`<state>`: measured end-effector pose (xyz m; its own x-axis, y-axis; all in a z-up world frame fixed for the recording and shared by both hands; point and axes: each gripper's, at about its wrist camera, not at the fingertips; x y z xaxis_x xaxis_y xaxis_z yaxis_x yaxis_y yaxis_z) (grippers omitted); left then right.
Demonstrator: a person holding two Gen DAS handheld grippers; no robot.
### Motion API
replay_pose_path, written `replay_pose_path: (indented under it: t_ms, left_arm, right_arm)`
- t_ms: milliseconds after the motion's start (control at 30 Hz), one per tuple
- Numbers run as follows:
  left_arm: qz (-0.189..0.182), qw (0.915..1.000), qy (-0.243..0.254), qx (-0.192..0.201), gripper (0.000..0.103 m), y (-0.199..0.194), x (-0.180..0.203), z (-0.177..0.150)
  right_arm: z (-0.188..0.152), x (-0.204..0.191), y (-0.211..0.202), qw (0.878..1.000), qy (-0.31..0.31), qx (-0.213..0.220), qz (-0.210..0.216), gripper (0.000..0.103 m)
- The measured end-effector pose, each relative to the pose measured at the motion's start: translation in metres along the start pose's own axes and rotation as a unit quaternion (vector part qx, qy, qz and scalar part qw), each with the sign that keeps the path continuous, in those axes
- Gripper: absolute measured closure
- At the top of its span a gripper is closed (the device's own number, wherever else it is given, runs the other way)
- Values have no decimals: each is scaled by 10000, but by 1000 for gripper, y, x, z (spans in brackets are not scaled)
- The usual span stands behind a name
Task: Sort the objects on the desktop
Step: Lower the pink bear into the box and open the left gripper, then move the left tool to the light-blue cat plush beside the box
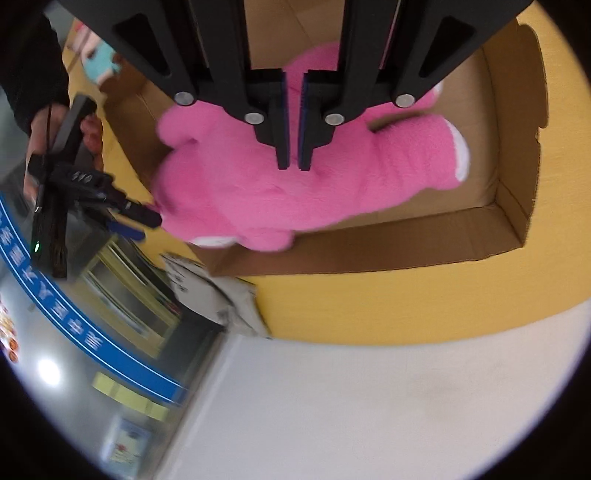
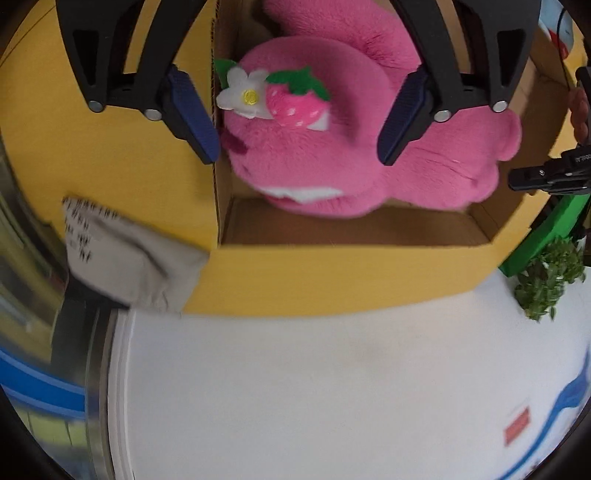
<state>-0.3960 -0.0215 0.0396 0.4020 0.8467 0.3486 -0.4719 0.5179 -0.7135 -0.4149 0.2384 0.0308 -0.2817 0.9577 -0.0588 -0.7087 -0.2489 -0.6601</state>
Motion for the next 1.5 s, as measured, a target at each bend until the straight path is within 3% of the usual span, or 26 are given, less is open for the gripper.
replay_pose_path:
  t_ms: [133,233,433,567,700,800,900,1033,1233,1333,1500]
  left_arm:
    - [-67,9992,10,-386,91,27,-3,-8]
    - [-118,9976,18,-675,91,48,-5,-14]
    - [-151,9974,-49,-706,91,47,-15,-9]
    - [11,9987,-146,-494,86,16,-13,-16]
    - [271,9994,-107,-177,56,-44,-13,-38]
    - [444,9984,-328,98,51,-97,-16,-68]
    - [808,9941,-526,504,51,-145,-2,-103]
    - [1406,9803,-542,1274,24,-195,38,-152]
    - [1379,9675,-838,1948,24,-233,80,-211]
    - [1391,9673,-873,1935,24,-234,94,-224]
    - [1274,9714,-903,1790,24,-227,105,-241]
  right_arm:
    - [-6,-31,2,9970,-459,-314,535,6]
    - [-16,-42,23,9968,-578,-468,290,6]
    - [-14,-34,35,9978,-476,-445,-83,6]
    - [-13,-32,14,9986,-361,-384,23,6]
    - [-15,-27,-35,9983,-264,-206,483,6]
    - [-26,-29,-75,9981,-177,-207,558,6]
    - [-44,-46,-113,9990,-160,-101,394,5]
    - [-71,-83,-153,9991,-343,222,132,1]
    - [-115,-124,-193,9977,-169,589,-302,0]
    - [-131,-136,-205,9964,-81,602,-584,0]
    - [-150,-147,-224,9960,-126,618,-626,0]
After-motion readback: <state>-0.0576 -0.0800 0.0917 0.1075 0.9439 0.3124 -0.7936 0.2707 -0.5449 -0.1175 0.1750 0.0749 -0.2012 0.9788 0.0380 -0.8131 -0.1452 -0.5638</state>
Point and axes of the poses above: each gripper's, at about its wrist camera, not at the fingertips, and y roughly the way its jaws point, x to its right, z to its top, and after that the axes turned 2 degrees about -z, right-handed
